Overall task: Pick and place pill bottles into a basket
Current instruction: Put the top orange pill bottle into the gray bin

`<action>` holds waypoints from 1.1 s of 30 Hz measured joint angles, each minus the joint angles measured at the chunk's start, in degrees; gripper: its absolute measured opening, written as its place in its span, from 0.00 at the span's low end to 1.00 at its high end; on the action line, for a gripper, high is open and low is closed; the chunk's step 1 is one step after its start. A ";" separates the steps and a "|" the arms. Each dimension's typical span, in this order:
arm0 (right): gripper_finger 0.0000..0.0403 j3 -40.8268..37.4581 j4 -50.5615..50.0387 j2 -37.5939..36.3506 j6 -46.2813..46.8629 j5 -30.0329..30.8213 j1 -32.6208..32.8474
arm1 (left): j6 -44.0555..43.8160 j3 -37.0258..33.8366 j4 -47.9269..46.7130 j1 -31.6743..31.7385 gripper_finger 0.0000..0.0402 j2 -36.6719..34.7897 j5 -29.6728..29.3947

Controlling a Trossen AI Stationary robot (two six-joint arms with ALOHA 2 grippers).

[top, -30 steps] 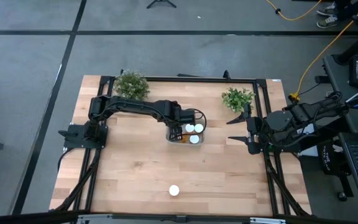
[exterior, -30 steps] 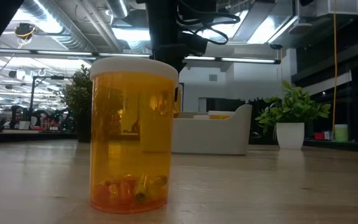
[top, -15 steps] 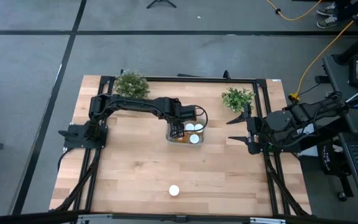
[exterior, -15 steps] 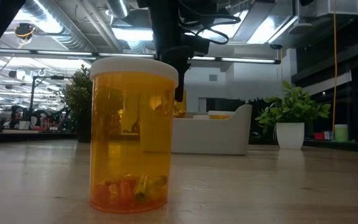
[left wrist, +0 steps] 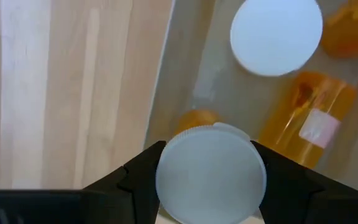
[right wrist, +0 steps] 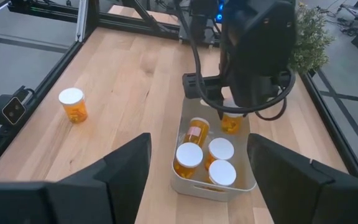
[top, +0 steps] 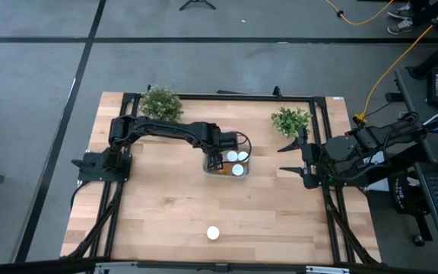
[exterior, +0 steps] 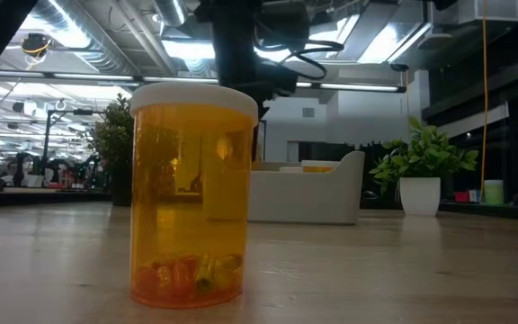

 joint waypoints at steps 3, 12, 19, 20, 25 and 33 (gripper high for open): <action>0.66 0.00 -0.02 -0.02 0.00 0.00 0.00 | -0.46 0.00 1.46 0.32 0.50 0.00 0.33; 0.66 0.00 -0.26 -0.02 0.00 0.00 0.00 | -0.17 0.00 1.68 0.31 0.50 0.00 0.95; 0.66 0.00 -0.26 0.00 -0.02 -0.02 0.01 | -0.16 0.00 1.63 0.45 0.50 0.00 0.80; 0.66 0.00 -0.26 -0.02 -0.02 -0.02 0.01 | -0.17 0.00 1.63 0.54 0.50 0.00 0.83; 0.66 0.00 -0.24 -0.02 -0.02 -0.02 0.01 | -0.62 -1.74 1.95 1.07 0.50 -0.04 1.16; 0.66 0.00 -0.22 -0.02 -0.02 0.00 0.01 | -1.26 -3.56 2.02 1.05 0.50 -0.04 1.11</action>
